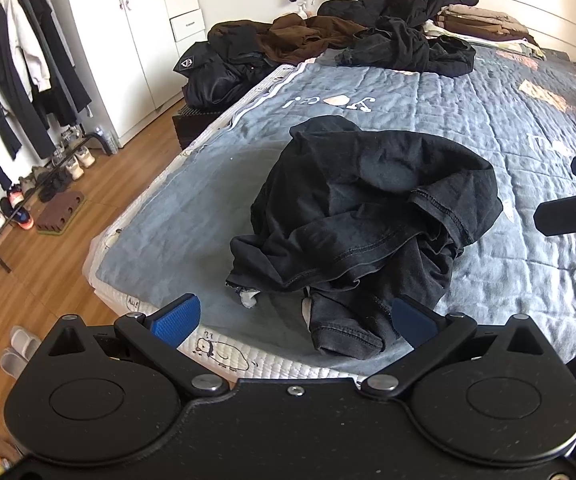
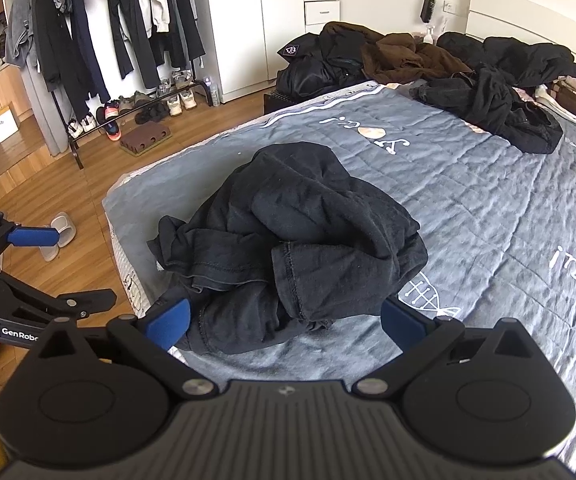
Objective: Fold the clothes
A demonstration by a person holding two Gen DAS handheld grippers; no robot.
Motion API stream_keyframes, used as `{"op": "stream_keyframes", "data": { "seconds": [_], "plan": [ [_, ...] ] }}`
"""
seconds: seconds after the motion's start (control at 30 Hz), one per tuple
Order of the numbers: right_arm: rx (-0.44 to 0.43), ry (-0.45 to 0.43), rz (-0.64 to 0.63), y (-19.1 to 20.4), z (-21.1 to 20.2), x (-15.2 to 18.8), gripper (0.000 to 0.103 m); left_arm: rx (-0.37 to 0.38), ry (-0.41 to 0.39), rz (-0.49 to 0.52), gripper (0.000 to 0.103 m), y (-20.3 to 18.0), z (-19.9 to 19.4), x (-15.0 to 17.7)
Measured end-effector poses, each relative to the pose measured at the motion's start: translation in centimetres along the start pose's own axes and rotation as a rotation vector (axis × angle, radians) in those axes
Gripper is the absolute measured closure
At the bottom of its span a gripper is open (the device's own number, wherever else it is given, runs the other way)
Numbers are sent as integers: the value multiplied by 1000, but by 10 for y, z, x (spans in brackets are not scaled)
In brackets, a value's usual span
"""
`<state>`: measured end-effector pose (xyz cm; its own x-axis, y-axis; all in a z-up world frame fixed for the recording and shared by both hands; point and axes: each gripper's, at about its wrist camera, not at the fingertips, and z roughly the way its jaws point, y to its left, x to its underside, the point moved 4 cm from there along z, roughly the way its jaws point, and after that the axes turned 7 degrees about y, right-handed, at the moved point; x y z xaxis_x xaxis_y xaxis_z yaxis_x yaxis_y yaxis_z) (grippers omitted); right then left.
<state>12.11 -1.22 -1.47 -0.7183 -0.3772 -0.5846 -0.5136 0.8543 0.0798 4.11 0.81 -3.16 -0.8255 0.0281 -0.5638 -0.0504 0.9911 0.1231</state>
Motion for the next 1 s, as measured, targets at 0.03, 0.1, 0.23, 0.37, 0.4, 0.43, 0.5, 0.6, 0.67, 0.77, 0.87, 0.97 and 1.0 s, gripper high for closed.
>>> {"op": "stream_keyframes", "data": {
  "seconds": [0.03,0.1,0.23,0.37,0.4,0.43,0.5,0.6,0.67,0.77,0.87,0.97,1.0],
  "plan": [
    [-2,-1,2,0,0,0,1,2,3,0,0,0,1,0],
    [-4,-1,1,-1,0,0,1,1,8,4,0,-1,1,0],
    [-1,-5,-3,-3,0,-1,1,18,19,-20,0,1,3,-2],
    [-19,-8,9,-6,2,-1,1,101,49,-82,0,8,9,-4],
    [-24,-8,11,-7,3,-1,1,98,48,-80,0,9,10,-5],
    [-27,-8,12,-8,4,-1,1,86,45,-71,0,9,12,-7],
    [-25,-6,18,-13,7,-2,1,54,36,-52,0,10,16,-9],
    [-32,-22,31,-24,13,-5,1,8,13,-3,0,7,22,-12],
    [-36,-53,36,-33,17,-8,0,-30,-16,44,0,2,26,-13],
    [-38,-86,21,-44,26,-14,0,-39,-39,74,0,-1,34,-14],
    [-31,-58,14,-52,42,-19,0,-19,-32,74,0,0,46,-18],
    [-59,-36,7,-56,59,-22,0,-27,-42,97,0,-1,57,-21],
    [-74,-27,0,-57,65,-22,0,-27,-46,113,0,-2,61,-22]
  ]
}}
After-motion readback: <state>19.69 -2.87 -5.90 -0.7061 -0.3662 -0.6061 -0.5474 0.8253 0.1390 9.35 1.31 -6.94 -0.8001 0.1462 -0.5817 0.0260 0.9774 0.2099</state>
